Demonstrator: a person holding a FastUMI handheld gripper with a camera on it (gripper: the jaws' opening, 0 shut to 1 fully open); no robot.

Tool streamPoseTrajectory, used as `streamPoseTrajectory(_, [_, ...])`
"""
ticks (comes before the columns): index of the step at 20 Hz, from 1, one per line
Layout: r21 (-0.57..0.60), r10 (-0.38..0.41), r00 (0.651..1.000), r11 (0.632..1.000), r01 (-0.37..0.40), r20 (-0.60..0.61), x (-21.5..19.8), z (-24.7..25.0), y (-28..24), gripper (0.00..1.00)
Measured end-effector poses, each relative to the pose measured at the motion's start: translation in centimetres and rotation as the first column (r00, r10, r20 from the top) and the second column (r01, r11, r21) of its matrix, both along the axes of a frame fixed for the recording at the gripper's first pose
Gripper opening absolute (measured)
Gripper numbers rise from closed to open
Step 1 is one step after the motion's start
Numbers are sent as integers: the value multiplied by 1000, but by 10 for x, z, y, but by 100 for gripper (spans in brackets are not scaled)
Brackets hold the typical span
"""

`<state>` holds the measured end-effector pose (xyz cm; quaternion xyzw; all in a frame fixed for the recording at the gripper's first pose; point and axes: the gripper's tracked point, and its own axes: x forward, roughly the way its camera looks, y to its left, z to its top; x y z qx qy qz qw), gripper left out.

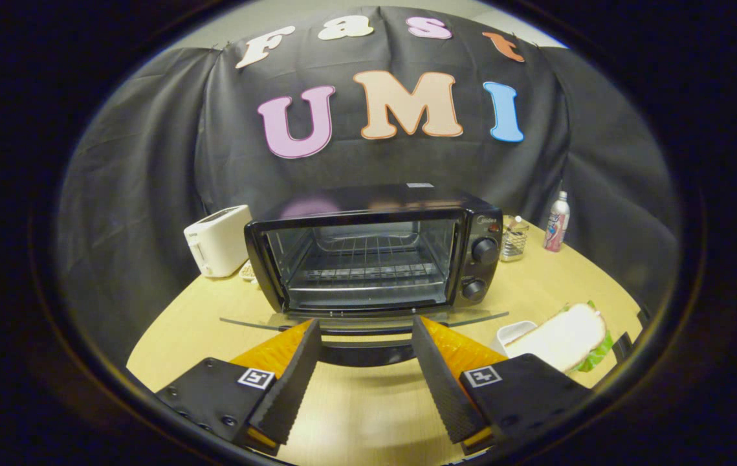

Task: Open the toaster oven, put the food inside, and close the toaster oven door.

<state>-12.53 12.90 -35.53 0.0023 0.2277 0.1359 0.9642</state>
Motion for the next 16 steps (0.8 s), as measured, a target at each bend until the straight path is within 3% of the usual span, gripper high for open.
streamPoseTrajectory(6, [-44,10,994,999,-15,-105,-23,-36,-9,90])
streamPoseTrajectory(12, [-89,9,962,995,-35,-273,-45,-85,-18,90])
streamPoseTrajectory(16, [-103,6,955,994,-38,-297,-44,-100,-15,90])
